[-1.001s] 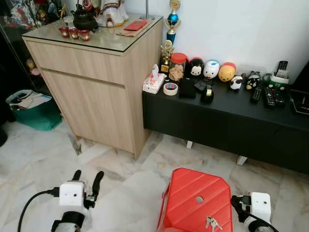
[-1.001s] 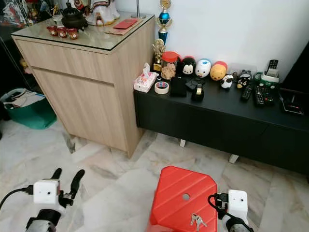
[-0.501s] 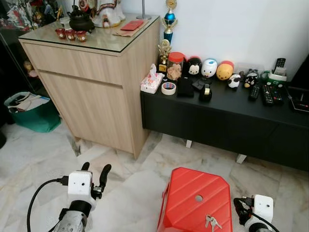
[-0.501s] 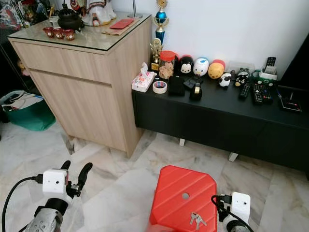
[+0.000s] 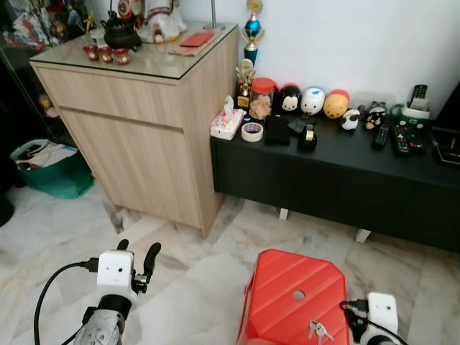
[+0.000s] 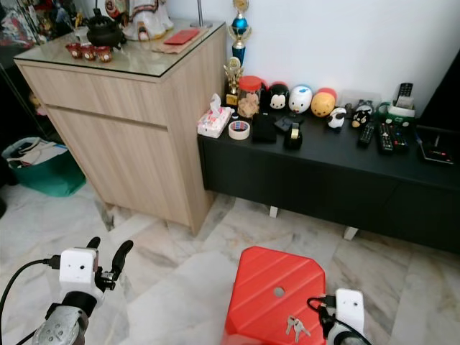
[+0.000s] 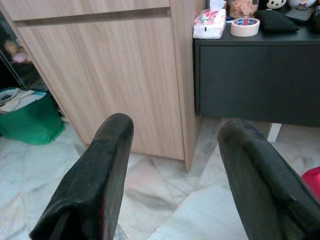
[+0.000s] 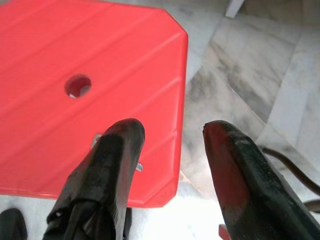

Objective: Hang keys on a hook

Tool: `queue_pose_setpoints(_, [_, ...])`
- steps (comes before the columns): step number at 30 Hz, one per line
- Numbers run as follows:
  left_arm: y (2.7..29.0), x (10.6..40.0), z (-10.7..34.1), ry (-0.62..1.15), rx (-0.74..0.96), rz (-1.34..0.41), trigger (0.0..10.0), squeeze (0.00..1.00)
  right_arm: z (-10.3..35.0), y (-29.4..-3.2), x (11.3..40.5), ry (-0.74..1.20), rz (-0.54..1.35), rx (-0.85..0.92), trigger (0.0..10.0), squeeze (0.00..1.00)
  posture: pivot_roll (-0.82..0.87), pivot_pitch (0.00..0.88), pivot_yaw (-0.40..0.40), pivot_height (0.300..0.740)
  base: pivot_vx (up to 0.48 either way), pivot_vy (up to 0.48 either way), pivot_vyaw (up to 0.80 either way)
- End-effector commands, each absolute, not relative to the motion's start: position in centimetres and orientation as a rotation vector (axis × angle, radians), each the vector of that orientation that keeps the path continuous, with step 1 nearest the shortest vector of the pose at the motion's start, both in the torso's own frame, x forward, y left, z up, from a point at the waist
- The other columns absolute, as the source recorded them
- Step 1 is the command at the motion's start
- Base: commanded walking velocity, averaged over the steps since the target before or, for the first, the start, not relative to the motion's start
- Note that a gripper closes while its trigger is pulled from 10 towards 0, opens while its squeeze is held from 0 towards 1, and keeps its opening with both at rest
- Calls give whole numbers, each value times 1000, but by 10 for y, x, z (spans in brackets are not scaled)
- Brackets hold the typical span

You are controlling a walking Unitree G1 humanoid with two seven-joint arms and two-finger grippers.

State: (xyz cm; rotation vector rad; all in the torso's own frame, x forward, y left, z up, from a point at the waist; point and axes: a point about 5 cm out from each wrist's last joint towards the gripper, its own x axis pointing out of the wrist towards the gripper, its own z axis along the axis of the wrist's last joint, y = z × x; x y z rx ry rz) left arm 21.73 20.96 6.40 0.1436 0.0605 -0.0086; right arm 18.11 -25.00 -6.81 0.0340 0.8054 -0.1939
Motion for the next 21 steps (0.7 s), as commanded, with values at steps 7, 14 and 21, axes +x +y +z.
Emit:
queue_pose_setpoints(7, [213,221,61,93,166,-23,10000,0,-78,-251,170,1008,-220,10,10000,0,13,0,30,740,0,0,0])
queue_pose_setpoints(14, [215,222,63,91,174,-23,10000,0,-82,-249,163,1076,-282,100,10000,0,19,0,31,740,0,0,0])
queue_pose_setpoints(21, [215,220,64,87,178,-18,10000,0,-58,-252,191,640,-283,124,10000,0,18,0,24,740,0,0,0])
